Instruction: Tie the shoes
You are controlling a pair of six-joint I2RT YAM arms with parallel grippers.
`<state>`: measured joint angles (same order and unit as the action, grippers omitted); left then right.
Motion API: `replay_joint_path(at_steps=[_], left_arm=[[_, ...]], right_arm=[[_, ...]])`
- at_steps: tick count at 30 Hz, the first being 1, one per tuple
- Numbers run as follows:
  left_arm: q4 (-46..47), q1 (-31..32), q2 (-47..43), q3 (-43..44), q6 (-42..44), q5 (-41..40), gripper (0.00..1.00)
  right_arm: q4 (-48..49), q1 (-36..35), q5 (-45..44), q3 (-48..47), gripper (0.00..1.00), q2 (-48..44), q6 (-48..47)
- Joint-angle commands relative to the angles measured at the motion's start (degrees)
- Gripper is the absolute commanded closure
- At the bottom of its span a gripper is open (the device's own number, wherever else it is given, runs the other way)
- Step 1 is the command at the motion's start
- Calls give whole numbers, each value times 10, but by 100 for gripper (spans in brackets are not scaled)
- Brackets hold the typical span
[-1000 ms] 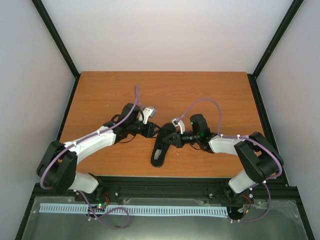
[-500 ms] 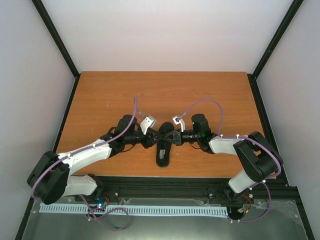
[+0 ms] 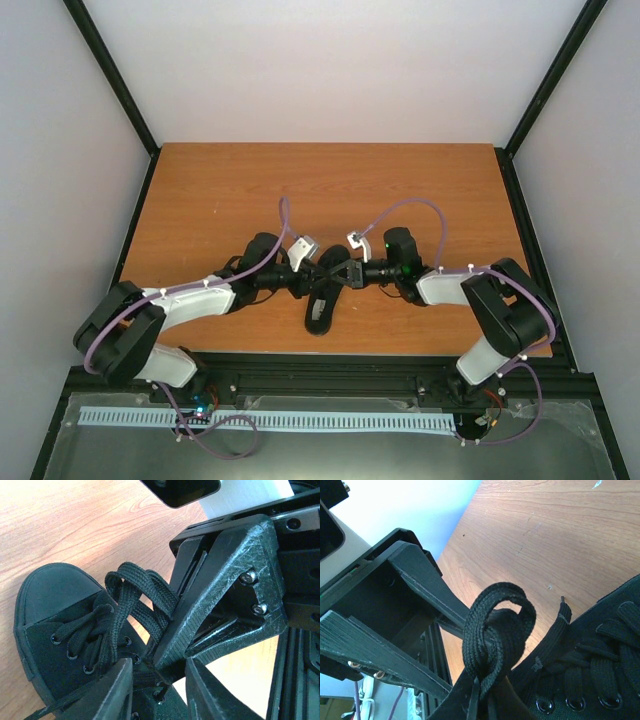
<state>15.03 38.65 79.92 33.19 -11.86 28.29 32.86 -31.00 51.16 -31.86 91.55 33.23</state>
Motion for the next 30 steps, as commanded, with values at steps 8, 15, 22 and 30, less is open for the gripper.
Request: replay_joint_path(at_steps=[8,15,22,30], left_arm=[[33,5,1,-23,55,-13,58],[5,10,3,-20,88,-31,63],[35,17,9,-20,111,-57,65],[42,20,24,-7,120,-57,66]], right_arm=[[54,21,64,-14,97,24,36],[48,31,87,-28,97,35,56],[33,35,108,-37,97,38,52],[26,36,115,-36,97,38,46]])
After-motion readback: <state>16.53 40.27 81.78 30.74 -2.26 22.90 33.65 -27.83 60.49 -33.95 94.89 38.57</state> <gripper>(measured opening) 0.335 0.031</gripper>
